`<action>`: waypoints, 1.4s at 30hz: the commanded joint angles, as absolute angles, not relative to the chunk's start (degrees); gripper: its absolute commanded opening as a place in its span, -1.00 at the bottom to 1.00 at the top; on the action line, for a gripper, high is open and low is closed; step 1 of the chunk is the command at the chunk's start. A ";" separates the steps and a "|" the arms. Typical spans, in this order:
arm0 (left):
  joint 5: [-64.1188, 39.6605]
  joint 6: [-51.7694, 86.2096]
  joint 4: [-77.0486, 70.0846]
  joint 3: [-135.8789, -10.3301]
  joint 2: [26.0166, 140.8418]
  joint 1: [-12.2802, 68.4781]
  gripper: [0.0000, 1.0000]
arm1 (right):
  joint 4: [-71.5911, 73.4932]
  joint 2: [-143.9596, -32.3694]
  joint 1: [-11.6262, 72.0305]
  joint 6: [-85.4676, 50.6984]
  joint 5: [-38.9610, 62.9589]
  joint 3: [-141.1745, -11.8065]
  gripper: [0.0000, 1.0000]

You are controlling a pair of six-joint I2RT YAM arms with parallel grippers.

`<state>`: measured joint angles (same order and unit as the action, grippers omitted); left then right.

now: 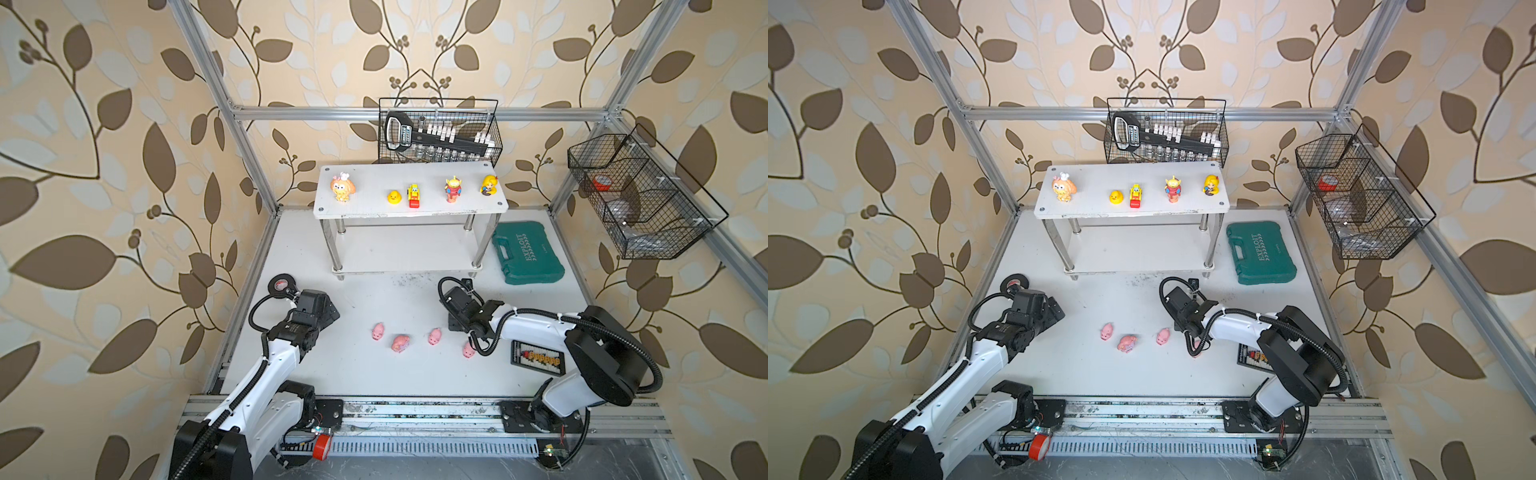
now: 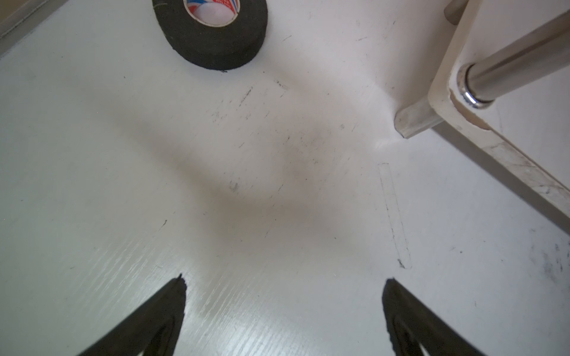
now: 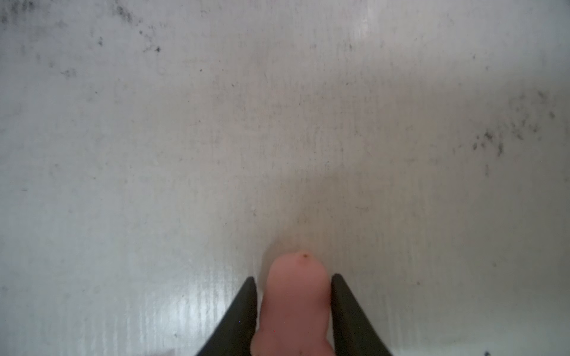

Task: Organize plastic toys on shelves
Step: Pick up the plastic toy at the center of the board, then place the plastic toy on the shelf.

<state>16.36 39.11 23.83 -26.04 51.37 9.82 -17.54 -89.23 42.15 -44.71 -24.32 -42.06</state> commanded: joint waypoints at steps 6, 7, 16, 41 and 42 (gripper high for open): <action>14.62 37.81 22.49 -26.54 50.71 10.28 0.97 | -18.08 -87.46 43.89 -42.19 -26.98 -43.26 -0.54; 11.97 36.70 21.70 -26.55 50.68 10.28 0.97 | -18.36 -86.74 44.48 -41.46 -27.35 -43.91 -0.54; 3.01 30.57 8.72 -24.14 45.91 30.41 0.97 | -16.60 -85.76 45.60 -34.05 -29.62 -51.98 -0.54; 4.21 24.90 -3.41 -20.62 51.15 32.17 0.98 | -6.26 -112.48 32.20 -17.50 -19.85 -78.27 -0.46; 4.35 24.92 -3.05 -20.84 51.23 32.16 0.98 | -6.52 -112.96 32.01 -17.45 -19.51 -78.75 -0.46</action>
<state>2.39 25.61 -2.09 -20.88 51.96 31.92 -6.37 -111.20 32.60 -19.14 -20.93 -76.25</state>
